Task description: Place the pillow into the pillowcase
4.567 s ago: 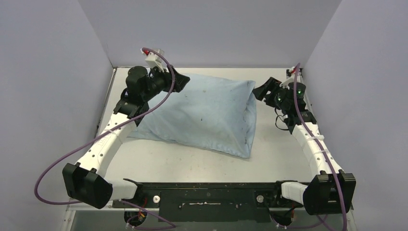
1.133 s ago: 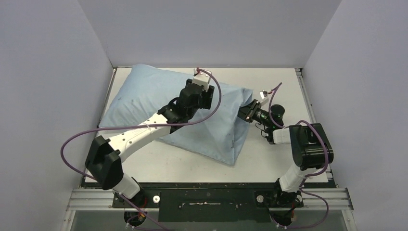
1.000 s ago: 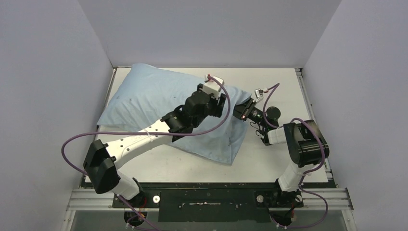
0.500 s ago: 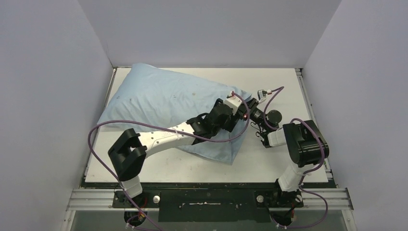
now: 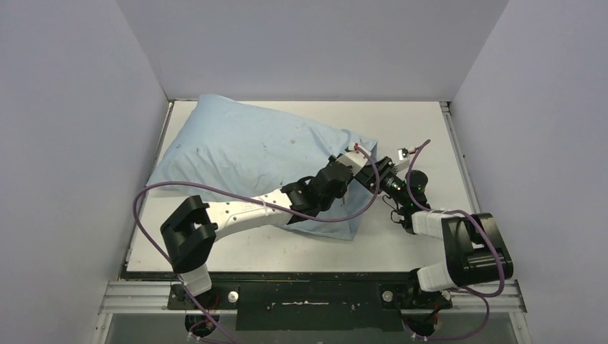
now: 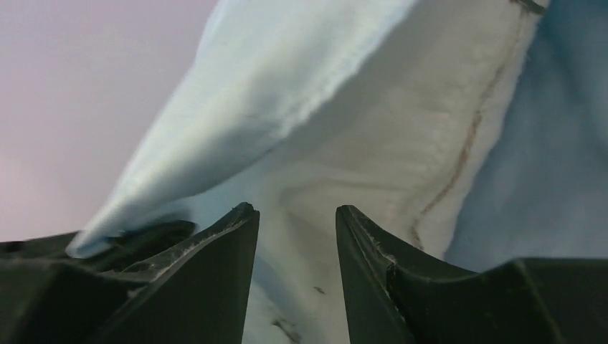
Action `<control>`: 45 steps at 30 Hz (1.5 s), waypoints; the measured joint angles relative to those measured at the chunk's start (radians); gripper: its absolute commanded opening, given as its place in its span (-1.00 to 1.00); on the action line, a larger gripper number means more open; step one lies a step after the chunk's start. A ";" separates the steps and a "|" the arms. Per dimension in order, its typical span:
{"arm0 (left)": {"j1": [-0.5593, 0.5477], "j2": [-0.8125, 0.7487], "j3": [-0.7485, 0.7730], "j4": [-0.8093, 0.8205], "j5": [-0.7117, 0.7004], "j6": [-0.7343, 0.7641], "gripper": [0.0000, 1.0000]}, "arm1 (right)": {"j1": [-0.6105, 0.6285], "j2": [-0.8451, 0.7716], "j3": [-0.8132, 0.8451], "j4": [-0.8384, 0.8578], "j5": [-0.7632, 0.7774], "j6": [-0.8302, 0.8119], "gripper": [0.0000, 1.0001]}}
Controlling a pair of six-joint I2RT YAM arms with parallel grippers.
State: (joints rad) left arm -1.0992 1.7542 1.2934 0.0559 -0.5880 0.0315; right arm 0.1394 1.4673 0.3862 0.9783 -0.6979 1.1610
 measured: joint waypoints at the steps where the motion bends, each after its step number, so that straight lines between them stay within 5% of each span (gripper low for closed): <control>1: -0.002 -0.016 -0.003 0.010 0.004 0.004 -1.00 | -0.002 -0.029 -0.010 -0.039 0.019 -0.024 -0.08; 8: -0.004 -0.069 -0.004 0.071 0.058 -0.001 -1.00 | 0.032 -0.020 -0.038 -0.089 0.148 -0.094 -0.10; 18: -0.011 -0.071 -0.004 0.150 0.172 -0.139 -1.00 | 0.161 0.395 0.085 0.306 0.263 0.030 -0.39; 31: -0.004 -0.064 -0.004 0.233 0.219 -0.311 -0.98 | 0.254 0.528 0.240 0.429 0.422 0.048 -0.33; 38: 0.100 -0.022 -0.003 0.222 0.290 -0.334 0.02 | 0.093 0.474 0.179 0.360 0.323 0.035 -0.01; 45: 0.173 -0.027 0.089 0.075 0.381 -0.306 0.24 | -0.142 0.235 0.115 0.053 0.193 -0.082 0.12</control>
State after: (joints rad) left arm -0.9264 1.7267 1.3823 0.1310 -0.2070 -0.2741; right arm -0.0025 1.7023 0.5014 1.0313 -0.5045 1.0790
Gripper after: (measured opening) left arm 0.603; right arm 0.527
